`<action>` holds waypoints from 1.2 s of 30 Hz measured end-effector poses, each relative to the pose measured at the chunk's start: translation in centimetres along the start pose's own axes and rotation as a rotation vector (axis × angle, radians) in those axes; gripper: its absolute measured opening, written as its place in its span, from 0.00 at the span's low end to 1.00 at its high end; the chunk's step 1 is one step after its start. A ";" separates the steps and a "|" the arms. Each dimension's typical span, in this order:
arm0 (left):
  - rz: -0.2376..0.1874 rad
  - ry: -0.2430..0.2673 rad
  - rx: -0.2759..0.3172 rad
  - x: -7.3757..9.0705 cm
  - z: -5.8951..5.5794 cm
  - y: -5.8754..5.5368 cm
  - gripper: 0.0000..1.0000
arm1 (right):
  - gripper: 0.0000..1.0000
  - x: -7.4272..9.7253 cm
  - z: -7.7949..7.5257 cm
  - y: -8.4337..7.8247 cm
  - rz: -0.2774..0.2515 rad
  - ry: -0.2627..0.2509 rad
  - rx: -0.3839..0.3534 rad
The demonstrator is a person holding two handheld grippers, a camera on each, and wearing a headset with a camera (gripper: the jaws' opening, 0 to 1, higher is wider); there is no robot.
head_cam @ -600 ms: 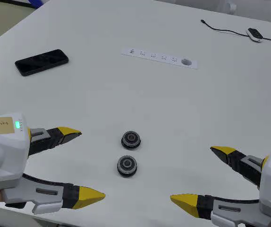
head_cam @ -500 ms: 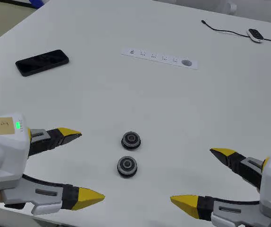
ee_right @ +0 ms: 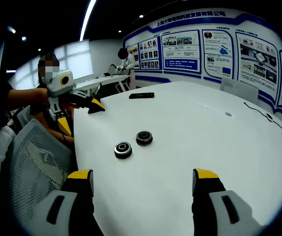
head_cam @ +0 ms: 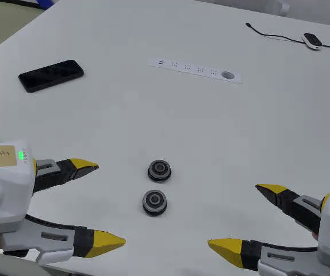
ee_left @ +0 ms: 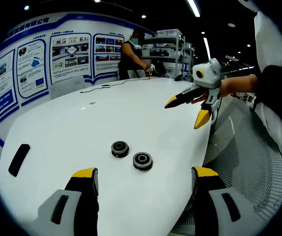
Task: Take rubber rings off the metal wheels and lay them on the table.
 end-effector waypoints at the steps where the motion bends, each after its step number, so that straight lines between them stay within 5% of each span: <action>1: 0.002 0.002 -0.001 0.0 0.0 0.0 0.80 | 0.84 0.0 0.0 0.0 -0.001 0.001 -0.001; 15: 0.027 0.006 -0.003 -0.8 -0.2 -0.4 0.76 | 0.83 -0.4 0.2 -0.3 -0.002 0.024 -0.028; 24: 0.046 0.020 -0.054 -2.7 -0.6 -0.6 0.59 | 0.81 -1.0 0.9 -0.7 0.008 0.050 -0.046; 31: -0.011 0.006 -0.027 -4.7 -0.3 0.1 0.42 | 0.80 -1.4 1.3 -0.9 0.012 0.073 -0.054; 36: 0.023 -0.015 -0.068 -6.5 -0.1 0.2 0.32 | 0.80 -1.6 1.3 -0.9 0.001 0.082 -0.066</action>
Point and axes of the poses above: the centre of the closed fingertips' face, and the gripper's own axes: x roughly backward along the fingers, z roughly to its left, y roughly out of its top, the point moved 10 cm from there along x, roughly backward along the fingers, and after that the axes turned 8 degrees about y, right-handed, at the moved point
